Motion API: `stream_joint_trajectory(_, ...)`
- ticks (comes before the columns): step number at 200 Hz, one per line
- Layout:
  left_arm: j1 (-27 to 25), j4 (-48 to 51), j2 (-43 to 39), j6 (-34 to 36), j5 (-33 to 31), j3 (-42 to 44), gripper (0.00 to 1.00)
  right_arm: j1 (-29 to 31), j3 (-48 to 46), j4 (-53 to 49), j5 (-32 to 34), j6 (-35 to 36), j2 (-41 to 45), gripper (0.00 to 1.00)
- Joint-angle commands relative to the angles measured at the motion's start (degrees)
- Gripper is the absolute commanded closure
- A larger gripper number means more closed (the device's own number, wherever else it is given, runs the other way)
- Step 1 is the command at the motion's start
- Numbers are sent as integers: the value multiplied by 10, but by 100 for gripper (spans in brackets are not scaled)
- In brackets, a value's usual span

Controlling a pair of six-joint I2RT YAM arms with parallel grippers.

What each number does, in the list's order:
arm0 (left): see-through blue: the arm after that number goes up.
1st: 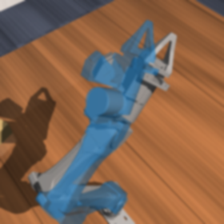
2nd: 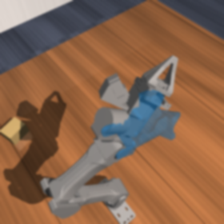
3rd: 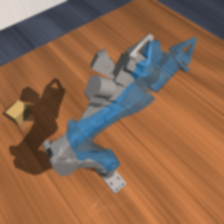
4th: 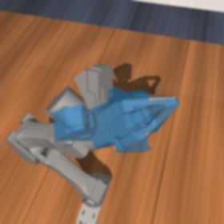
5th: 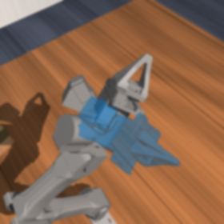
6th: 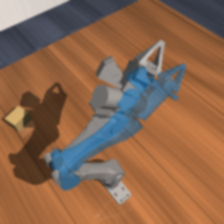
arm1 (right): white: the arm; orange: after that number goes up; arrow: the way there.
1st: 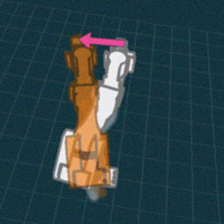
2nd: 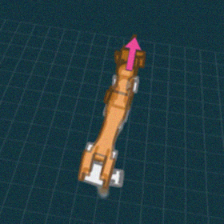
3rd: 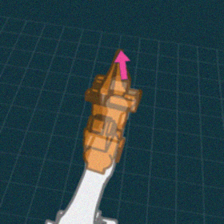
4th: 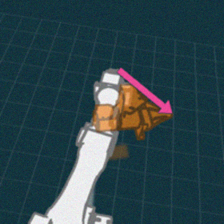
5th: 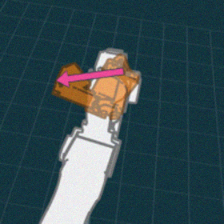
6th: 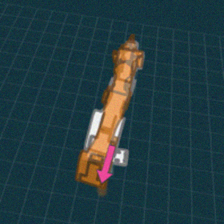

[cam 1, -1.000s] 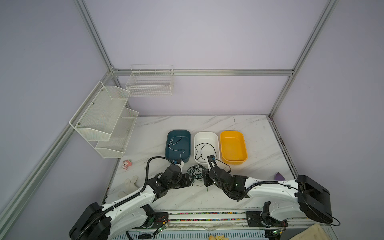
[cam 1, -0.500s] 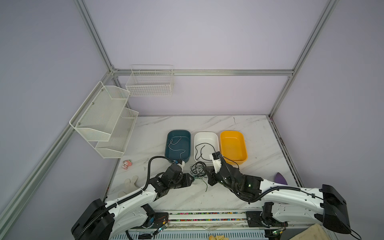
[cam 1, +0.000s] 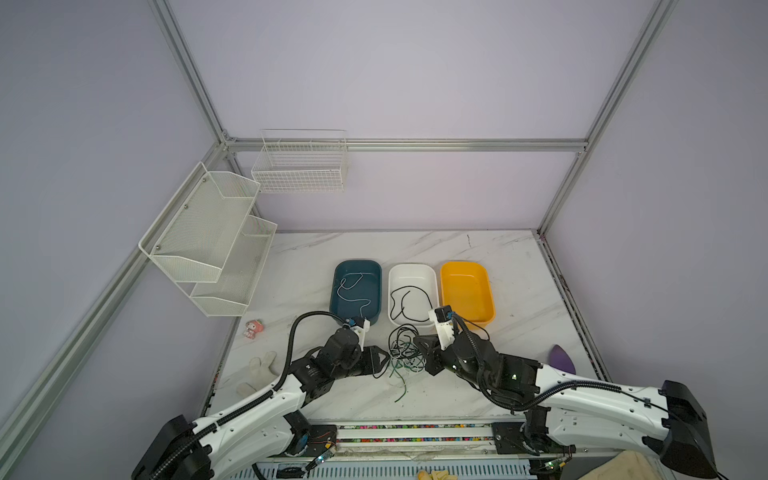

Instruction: Untangle the cables

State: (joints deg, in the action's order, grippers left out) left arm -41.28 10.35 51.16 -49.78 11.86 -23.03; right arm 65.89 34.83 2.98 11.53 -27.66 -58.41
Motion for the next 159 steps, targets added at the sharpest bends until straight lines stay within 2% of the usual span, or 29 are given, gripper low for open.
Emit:
stream_joint_trajectory(1,-1,20,-34,34,17,-61,54,-3,-14,-1,2,2,8,100)
stream_joint_trajectory(33,-1,-1,-61,43,23,-62,46,-3,-35,18,-11,16,21,100)
stream_joint_trajectory(86,-1,-86,-19,50,72,-61,44,-3,-56,45,-54,38,27,100)
stream_joint_trajectory(114,-1,-131,11,43,105,-61,50,-4,-60,52,-69,41,28,100)
stream_joint_trajectory(159,-1,-136,19,44,107,-64,68,-4,-64,53,-70,39,27,100)
